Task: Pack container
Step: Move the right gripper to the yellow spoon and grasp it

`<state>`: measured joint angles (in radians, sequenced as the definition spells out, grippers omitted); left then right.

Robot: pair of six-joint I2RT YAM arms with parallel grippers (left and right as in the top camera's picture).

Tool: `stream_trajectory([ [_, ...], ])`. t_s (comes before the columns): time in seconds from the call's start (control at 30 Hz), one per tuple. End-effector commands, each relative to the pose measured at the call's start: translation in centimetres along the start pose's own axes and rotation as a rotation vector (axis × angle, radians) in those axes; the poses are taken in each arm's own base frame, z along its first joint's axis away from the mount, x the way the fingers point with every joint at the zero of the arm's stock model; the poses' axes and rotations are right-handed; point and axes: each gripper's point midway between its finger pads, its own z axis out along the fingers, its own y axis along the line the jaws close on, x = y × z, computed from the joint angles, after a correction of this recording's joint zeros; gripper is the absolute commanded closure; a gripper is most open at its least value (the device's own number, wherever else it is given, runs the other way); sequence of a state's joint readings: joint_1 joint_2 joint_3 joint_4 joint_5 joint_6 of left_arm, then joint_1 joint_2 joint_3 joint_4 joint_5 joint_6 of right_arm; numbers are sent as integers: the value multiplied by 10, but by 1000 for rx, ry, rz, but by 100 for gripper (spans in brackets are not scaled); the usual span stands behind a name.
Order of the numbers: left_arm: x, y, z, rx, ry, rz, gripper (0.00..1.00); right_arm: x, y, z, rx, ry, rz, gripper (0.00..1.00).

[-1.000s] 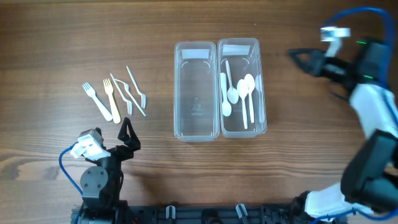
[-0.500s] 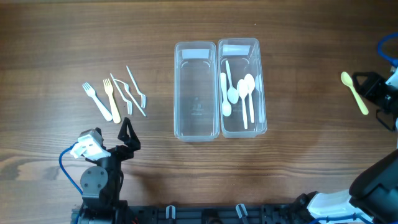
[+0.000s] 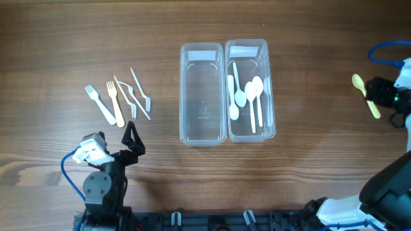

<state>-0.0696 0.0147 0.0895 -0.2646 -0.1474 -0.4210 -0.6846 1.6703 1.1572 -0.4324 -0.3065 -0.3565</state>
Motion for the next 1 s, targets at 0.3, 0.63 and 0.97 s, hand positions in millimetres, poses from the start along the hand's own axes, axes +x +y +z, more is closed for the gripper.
stream_trajectory([
  [0.3,1,1,0,1,-2,18,0,-15,8,10,36,51,-295,14],
  [0.63,0,1,0,1,-2,18,0,15,3,50,7,142,-275,16],
  [0.97,0,1,0,0,-2,18,0,59,-2,89,-23,263,-240,14],
])
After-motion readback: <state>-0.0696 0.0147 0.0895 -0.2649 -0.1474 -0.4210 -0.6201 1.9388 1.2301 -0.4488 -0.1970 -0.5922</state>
